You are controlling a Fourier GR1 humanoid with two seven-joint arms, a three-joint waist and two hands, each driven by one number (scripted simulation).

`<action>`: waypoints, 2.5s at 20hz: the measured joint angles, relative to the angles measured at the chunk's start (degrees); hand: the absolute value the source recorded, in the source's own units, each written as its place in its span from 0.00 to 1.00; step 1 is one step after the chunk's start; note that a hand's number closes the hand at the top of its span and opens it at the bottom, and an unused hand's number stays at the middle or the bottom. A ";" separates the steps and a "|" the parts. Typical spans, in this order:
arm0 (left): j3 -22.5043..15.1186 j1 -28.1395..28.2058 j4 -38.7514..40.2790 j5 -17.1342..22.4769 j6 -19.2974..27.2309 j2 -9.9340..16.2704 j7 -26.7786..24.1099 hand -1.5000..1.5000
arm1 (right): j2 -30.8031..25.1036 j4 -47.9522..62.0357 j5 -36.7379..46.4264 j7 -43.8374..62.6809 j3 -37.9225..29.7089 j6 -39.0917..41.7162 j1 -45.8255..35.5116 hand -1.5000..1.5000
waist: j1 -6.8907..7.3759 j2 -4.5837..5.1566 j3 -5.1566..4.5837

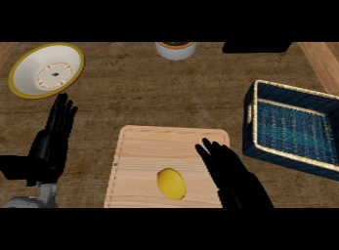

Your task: Pick the lemon from the cutting board and place it in the basket

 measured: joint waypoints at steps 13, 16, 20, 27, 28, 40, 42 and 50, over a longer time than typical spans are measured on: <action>-1.29 0.06 -2.27 -1.67 0.39 -1.28 0.81 0.50 | 15.80 -6.47 -2.25 21.35 3.62 23.37 -10.11 0.00 | 1.75 1.01 0.43; -1.00 -0.10 -1.98 -1.61 0.05 -1.48 0.74 0.50 | 17.00 -4.18 -1.09 21.41 3.04 24.97 -10.24 0.00 | 1.66 1.10 0.48; -0.87 0.22 -2.09 -1.95 -0.17 -1.92 0.92 0.50 | 18.88 -2.51 0.75 21.63 3.57 25.67 -9.37 0.00 | 1.66 1.15 0.55; -0.18 1.31 -3.51 -2.61 -0.98 -2.58 1.14 0.50 | 19.05 0.28 2.24 19.73 3.83 24.96 -7.78 0.00 | 1.80 1.22 0.62; -0.40 1.93 -4.11 -3.02 -0.95 -2.71 1.27 0.50 | 18.84 0.81 2.64 18.98 3.69 24.82 -7.18 0.00 | 1.81 1.22 0.63; 1.73 1.18 -3.83 -4.67 -3.28 -4.36 2.81 0.50 | 20.81 10.37 9.90 15.26 5.27 19.31 -4.87 0.00 | 1.80 1.30 0.65; 2.54 0.99 -3.83 -4.52 -4.11 -4.46 3.05 0.50 | 20.96 11.61 9.72 15.36 5.42 18.36 -5.41 0.00 | 1.83 1.32 0.65; 3.95 -0.56 -2.71 -6.42 -5.11 -6.30 3.92 0.50 | 21.23 16.90 9.42 14.81 5.66 13.72 -5.90 0.00 | 1.86 1.32 0.65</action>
